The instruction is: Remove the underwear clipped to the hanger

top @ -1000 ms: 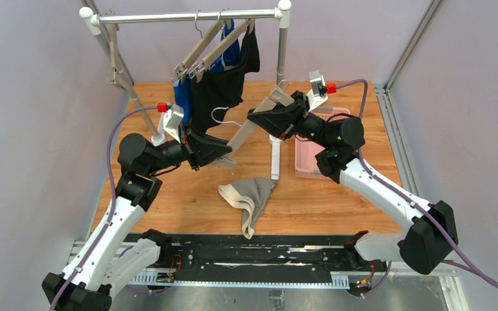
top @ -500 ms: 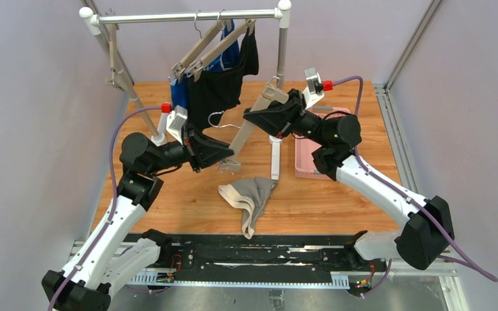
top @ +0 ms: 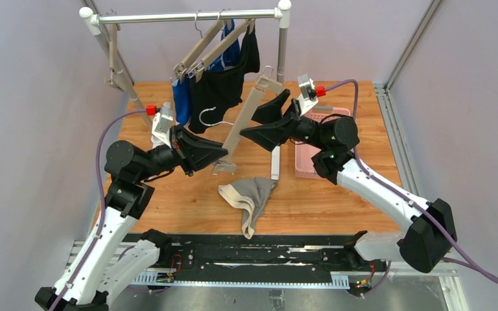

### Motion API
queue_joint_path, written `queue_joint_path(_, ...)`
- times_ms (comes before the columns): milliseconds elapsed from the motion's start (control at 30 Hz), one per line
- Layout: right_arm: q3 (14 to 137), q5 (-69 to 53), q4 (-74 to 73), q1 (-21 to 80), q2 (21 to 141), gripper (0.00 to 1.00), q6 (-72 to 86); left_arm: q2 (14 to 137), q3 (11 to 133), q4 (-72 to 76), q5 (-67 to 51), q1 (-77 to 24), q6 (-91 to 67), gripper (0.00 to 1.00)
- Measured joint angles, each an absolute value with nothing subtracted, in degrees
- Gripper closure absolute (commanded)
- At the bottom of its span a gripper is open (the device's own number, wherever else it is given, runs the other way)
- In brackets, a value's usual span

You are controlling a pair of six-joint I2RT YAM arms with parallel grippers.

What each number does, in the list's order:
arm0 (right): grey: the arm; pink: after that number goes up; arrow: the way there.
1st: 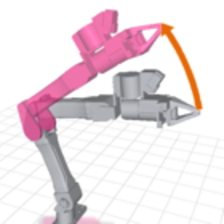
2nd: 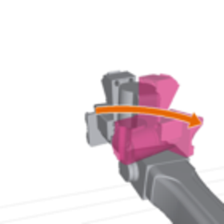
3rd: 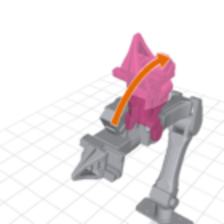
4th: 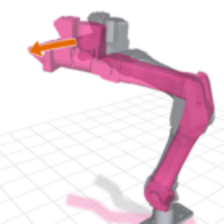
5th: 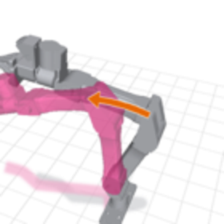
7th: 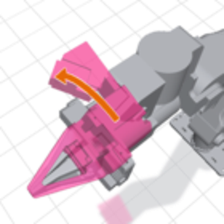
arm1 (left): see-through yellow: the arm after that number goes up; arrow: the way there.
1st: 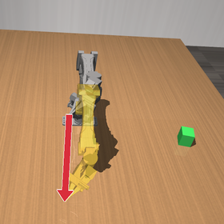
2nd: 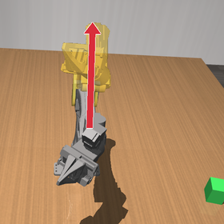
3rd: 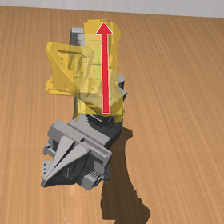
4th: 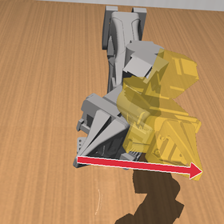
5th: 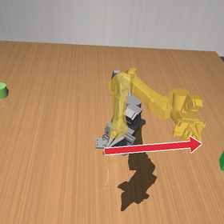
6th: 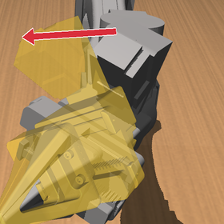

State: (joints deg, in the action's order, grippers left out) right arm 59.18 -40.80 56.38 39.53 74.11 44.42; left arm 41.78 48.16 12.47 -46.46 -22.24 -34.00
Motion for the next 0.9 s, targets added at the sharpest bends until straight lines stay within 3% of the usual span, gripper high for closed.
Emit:
queue_joint_path(233, 55.24, -41.32, 44.38, 39.77, 67.66, 0.31, 36.12, 40.29, 62.37, -13.08, -37.52, -22.33, -22.04, 1.0)
queue_joint_path(433, 56.16, -27.99, 15.97, 47.24, 62.83, 0.3, 16.82, 37.6, 75.96, -37.08, -24.73, -22.33, -12.71, 1.0)
queue_joint_path(667, 56.8, -8.78, -3.31, 61.93, 71.46, 0.27, 2.0, 33.15, 82.24, -52.23, -9.45, -22.33, -9.8, 1.0)
queue_joint_path(900, 55.29, -3.05, -7.27, 66.35, 79.77, 0.26, -0.75, 31.66, 85.19, -57.19, 8.69, -22.33, -8.32, 1.0)
